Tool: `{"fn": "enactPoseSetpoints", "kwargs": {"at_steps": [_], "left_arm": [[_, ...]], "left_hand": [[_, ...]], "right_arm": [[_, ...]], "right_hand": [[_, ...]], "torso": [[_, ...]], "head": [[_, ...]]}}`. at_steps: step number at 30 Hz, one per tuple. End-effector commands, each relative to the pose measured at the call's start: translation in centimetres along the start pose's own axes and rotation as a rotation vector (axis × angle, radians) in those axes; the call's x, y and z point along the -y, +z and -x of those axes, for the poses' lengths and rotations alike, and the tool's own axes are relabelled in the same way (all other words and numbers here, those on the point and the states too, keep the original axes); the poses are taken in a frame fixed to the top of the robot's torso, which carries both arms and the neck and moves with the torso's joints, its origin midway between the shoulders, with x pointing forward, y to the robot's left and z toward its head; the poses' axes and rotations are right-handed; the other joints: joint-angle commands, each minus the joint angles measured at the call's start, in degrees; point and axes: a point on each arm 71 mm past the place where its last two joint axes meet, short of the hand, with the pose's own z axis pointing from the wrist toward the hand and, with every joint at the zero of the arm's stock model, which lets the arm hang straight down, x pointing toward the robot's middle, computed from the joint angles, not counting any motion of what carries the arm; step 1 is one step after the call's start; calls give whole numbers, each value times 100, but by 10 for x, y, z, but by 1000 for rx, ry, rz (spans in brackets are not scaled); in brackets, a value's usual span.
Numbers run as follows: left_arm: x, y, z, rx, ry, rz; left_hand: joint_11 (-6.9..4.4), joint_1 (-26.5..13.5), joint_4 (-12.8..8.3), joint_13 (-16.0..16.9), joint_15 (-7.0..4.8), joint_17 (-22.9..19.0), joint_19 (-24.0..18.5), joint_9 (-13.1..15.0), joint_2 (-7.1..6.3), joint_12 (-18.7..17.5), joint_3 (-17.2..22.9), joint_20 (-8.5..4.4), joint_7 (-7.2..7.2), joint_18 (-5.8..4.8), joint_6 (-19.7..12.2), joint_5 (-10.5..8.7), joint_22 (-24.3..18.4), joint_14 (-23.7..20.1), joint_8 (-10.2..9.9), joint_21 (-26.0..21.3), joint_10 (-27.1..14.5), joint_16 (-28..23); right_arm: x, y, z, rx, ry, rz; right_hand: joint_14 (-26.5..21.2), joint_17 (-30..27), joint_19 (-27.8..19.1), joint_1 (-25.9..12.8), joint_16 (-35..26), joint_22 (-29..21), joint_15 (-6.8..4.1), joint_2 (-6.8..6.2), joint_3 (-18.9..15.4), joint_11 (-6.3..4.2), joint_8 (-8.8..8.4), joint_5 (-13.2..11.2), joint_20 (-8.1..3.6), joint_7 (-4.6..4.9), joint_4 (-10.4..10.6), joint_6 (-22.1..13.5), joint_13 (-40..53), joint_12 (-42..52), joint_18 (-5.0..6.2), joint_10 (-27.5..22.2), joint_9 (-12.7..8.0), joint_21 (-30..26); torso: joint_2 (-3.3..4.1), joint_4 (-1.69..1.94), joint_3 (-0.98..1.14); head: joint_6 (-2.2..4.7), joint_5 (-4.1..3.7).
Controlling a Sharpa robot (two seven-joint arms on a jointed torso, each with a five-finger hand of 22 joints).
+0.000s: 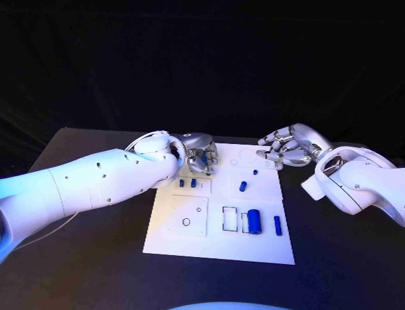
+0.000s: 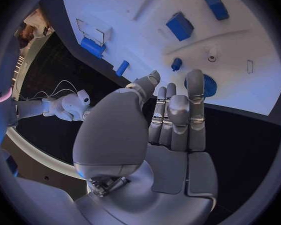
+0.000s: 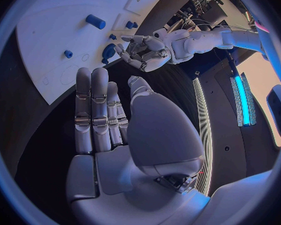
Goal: Assemble the parts on the task board
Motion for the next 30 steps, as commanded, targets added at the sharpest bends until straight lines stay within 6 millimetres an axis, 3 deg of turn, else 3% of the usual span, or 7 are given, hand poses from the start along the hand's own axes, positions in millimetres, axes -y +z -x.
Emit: {"fn": "enactPoseSetpoints", "kwargs": {"at_steps": [1,9,30], "left_arm": [[1,1,-5,-51,60,-9],[0,2,-6,-44,75,-7],[-6,10,-13,-65,85,23]], "left_hand": [[-1,7,12,-44,5,165,121,-47,-26,-49,-44,-1,6,-129,67,-3,311,56,-57,261,62,185],[2,9,29,-105,15,264,153,-109,7,-96,-49,8,21,-155,138,-6,532,66,-126,466,119,345],[29,91,4,-204,35,334,156,-186,74,-220,48,26,36,-181,224,-3,763,67,-210,676,98,491]], "right_arm": [[-1,0,-1,-7,-6,15],[-2,0,-2,-7,-7,18],[-3,1,-3,-8,-7,20]], "right_hand": [[46,9,35,-39,-24,-5,4,9,38,-13,29,18,-6,14,-11,-19,-6,4,26,-40,-8,-30],[46,9,35,-39,-24,-5,4,9,38,-13,29,18,-6,14,-11,-19,-6,4,26,-40,-8,-30],[46,10,36,-36,-28,-7,4,8,39,-12,29,20,-6,14,-13,-21,-8,4,26,-43,-8,-32]], "torso": [[16,-16,-9],[1,-2,-10],[8,-6,-7]], "head": [[-2,-3],[-15,-19],[-35,-13]]}}
